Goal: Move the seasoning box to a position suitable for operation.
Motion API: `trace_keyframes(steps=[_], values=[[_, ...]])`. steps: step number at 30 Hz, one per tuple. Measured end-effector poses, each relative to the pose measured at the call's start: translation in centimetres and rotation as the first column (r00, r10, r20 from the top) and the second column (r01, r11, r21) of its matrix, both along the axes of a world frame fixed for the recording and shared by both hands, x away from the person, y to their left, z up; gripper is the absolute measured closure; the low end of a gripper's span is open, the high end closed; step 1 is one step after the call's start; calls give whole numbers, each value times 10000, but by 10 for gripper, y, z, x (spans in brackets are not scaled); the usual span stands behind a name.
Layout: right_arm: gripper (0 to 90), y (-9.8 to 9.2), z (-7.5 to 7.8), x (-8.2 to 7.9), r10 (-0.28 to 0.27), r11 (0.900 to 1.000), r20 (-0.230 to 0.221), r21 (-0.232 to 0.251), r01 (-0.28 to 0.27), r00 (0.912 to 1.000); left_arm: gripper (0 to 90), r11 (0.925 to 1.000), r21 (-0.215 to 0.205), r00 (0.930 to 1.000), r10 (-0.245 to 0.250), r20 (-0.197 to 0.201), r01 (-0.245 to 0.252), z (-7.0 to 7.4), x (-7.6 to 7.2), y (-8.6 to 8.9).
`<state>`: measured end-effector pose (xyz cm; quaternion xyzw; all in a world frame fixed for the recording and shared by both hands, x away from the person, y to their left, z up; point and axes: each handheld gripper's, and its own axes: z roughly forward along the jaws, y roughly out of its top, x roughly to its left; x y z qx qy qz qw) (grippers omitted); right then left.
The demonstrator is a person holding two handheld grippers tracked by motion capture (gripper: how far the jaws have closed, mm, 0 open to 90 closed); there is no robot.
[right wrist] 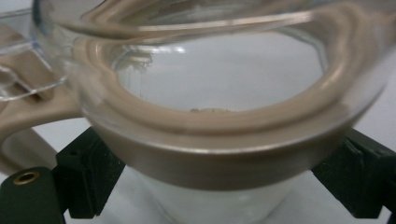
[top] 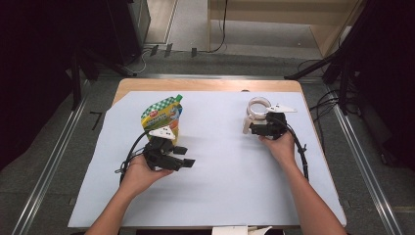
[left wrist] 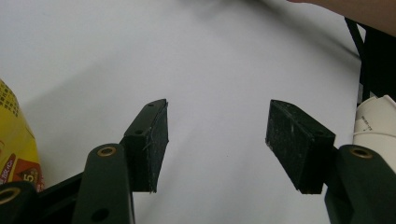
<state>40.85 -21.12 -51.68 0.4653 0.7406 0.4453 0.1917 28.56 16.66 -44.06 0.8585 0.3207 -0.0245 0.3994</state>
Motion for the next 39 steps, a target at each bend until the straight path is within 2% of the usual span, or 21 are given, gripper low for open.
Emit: trace_keyframes(steps=[7, 13, 15, 16, 18, 24, 31, 39], values=[[88, 2, -6, 7, 78, 9993, 157, 367, -84, 9998, 399, 10000, -13, 10000, -15, -68, 15, -2, -2, -1], [93, 3, -5, 8, 101, 9995, 207, 287, -107, 9997, 399, 10000, 8, 10000, -1, -75, 1, -2, -3, 0], [101, 4, -4, 8, 84, 9999, 292, 146, -89, 9995, 399, 10000, -8, 10000, 27, -82, -27, -2, -3, 0], [109, 5, -3, 7, 69, 10000, 433, -75, -65, 9990, 398, 10000, 12, 10000, 19, -82, -19, -3, -3, 0], [110, 5, -3, 6, 36, 9999, 433, -112, -32, 9991, 399, 10000, 30, 10000, 14, -76, -14, -3, -2, 0], [118, 2, 0, 7, -157, 9997, 287, 189, 152, 9995, 398, 10000, 48, 10000, 17, -87, -17, -3, -2, 0], [119, 2, 2, 5, -165, 9998, 182, 128, 163, 9997, 399, 10000, 68, 10000, 9, -88, -9, -3, -1, 0], [120, 3, 12, 0, -120, 9995, 424, 303, 107, 9990, 398, 10000, 49, 9999, 1, -107, 0, -4, 0, -1]])
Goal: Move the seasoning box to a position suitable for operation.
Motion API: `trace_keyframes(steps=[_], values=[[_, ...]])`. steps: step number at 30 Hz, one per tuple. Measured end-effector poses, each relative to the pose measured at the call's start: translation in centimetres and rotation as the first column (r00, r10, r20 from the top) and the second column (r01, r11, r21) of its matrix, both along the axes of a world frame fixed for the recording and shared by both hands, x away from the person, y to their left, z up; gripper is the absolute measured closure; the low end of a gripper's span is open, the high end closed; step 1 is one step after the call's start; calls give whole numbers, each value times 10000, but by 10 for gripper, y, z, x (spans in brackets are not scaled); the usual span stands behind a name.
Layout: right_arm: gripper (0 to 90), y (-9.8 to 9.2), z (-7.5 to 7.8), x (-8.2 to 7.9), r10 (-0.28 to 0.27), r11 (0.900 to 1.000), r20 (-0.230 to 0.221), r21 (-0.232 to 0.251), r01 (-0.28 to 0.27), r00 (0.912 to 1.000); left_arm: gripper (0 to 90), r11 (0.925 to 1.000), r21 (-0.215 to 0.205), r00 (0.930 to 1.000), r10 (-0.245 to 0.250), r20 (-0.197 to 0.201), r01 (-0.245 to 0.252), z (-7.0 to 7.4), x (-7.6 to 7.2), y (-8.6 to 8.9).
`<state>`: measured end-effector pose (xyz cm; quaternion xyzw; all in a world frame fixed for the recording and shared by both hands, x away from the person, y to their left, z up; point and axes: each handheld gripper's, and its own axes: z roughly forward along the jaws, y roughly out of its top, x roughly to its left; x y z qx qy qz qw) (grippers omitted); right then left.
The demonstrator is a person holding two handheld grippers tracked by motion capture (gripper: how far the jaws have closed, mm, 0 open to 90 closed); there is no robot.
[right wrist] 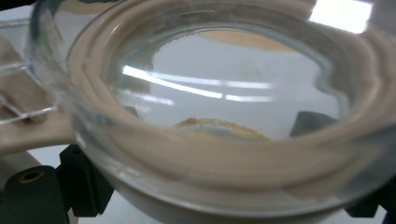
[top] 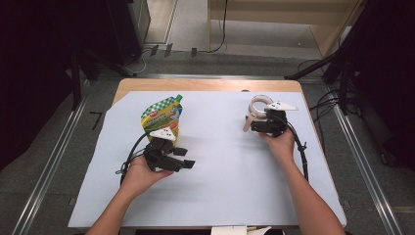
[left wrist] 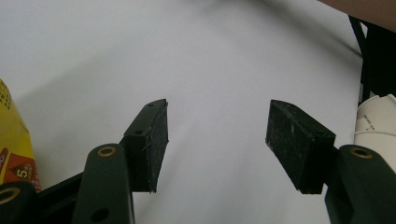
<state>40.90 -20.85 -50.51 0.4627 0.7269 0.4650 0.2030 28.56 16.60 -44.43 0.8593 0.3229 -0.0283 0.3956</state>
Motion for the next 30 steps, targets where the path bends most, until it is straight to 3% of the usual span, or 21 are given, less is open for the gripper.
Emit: trace_keyframes(steps=[12, 26, 30], values=[[120, 19, 11, -21, 852, 9963, 105, -147, -850, 9963, 393, 10000, -46, 9999, -89, -101, 88, 1, 3, -1], [120, 40, 24, -60, 1882, 9819, 253, -262, -1875, 9818, 392, 9995, 75, 9994, -306, -140, 307, 0, 1, -7], [120, 47, 24, -69, 2067, 9784, 150, -54, -2066, 9783, 392, 9995, 22, 9994, -306, -130, 306, 0, 1, -7]])
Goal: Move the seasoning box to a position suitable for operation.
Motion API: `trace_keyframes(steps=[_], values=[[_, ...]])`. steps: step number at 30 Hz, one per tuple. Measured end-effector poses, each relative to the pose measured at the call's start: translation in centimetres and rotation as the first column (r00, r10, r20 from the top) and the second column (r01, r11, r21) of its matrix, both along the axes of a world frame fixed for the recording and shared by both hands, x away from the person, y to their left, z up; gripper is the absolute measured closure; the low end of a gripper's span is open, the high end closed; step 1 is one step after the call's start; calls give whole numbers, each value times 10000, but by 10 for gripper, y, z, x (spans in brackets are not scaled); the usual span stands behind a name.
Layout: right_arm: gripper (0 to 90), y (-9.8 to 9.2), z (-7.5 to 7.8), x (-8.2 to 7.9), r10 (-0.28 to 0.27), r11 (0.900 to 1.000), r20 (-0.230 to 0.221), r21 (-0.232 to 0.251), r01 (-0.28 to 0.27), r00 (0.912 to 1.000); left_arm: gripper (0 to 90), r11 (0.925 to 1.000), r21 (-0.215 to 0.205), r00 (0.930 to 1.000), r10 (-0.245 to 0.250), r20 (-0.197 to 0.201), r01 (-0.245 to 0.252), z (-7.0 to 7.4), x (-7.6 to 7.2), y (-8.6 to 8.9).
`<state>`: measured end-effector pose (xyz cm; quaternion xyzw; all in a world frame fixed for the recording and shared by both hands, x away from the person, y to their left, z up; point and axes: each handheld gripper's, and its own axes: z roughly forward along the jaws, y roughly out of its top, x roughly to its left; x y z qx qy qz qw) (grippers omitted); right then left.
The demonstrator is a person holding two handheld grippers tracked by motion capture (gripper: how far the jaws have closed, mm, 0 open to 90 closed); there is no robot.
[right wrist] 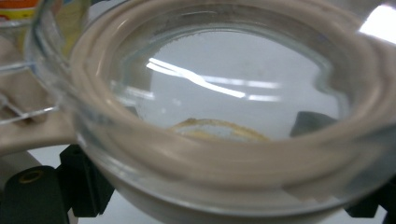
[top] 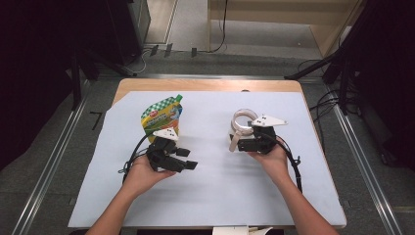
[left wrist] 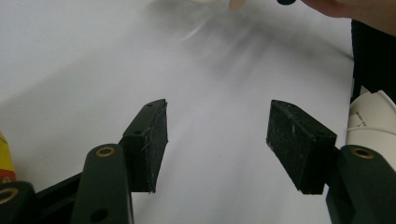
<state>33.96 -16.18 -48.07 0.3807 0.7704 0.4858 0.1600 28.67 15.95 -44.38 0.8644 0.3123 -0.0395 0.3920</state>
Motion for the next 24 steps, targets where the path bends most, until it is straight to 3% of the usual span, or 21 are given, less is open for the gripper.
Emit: trace_keyframes(steps=[9, 24], values=[[120, 22, -7, -20, 720, 9972, -205, -211, -724, 9972, 393, 10000, -2, 10000, 43, 5, -43, 0, -1, 1], [120, 59, -17, -41, 1954, 9793, -326, -474, -1968, 9802, 393, 10000, -10, 10000, -24, 6, 24, -1, -1, -1]])
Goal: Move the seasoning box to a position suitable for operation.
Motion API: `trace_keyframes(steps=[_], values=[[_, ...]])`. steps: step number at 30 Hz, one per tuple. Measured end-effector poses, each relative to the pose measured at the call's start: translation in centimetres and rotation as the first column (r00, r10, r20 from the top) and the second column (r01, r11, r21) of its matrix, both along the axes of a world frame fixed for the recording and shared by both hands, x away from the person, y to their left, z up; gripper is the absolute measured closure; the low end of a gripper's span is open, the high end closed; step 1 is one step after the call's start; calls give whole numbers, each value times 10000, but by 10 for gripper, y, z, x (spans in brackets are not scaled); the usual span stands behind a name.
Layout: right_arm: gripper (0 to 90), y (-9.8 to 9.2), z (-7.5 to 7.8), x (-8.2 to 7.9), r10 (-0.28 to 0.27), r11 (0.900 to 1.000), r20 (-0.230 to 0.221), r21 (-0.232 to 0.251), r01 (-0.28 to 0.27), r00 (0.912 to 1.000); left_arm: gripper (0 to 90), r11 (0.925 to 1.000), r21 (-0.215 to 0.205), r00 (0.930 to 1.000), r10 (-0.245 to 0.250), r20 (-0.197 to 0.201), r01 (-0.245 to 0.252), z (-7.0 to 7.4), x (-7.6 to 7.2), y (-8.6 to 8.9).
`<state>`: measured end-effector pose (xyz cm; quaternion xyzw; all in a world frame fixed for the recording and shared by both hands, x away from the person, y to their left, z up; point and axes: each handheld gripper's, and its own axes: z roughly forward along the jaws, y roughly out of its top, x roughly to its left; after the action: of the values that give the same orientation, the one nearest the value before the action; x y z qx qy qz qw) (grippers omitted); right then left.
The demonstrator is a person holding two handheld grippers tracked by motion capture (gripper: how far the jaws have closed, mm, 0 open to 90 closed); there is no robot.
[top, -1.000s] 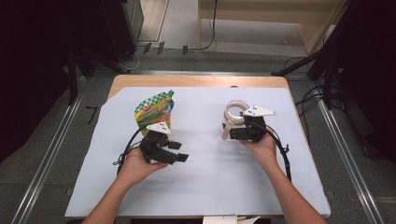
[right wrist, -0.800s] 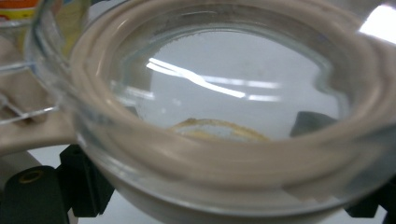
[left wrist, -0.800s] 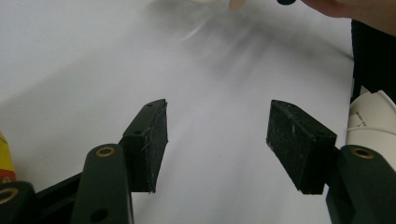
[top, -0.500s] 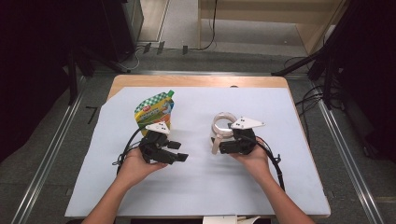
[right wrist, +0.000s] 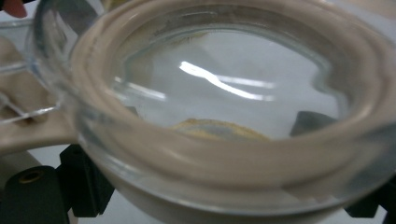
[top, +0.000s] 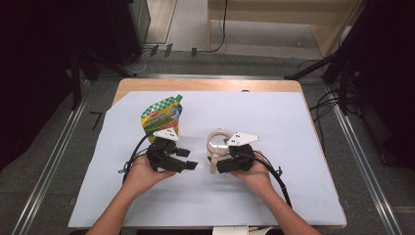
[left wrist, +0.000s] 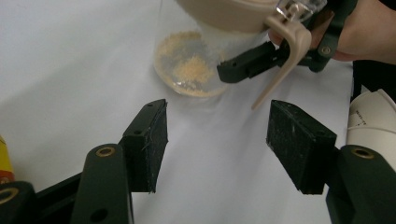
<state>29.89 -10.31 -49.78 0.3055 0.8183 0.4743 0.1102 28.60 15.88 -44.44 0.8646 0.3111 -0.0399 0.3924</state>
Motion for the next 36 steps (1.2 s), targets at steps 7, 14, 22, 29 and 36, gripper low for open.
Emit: trace_keyframes(steps=[7, 14, 22, 29, 36], values=[[119, 13, -9, -8, 364, 9988, 35, -325, -362, 9993, 393, 10000, 7, 10000, 1, 10, -2, 0, 0, 0], [119, 14, -10, -10, 356, 9987, 184, -384, -349, 9992, 392, 10000, 13, 10000, -35, -1, 35, -1, 0, -1], [113, 13, -12, -12, 364, 9984, 234, -443, -354, 9991, 392, 10000, 58, 10000, -50, -5, 50, -1, 0, -1], [95, 7, -10, -13, 231, 9985, -445, -476, -252, 9987, 392, 10000, 2, 10000, -7, 11, 7, 0, -1, 0], [152, -4, -2, -25, 324, 9940, -394, -1033, -364, 9987, 392, 10000, 50, 10000, -80, 4, 79, 0, -1, -1]])
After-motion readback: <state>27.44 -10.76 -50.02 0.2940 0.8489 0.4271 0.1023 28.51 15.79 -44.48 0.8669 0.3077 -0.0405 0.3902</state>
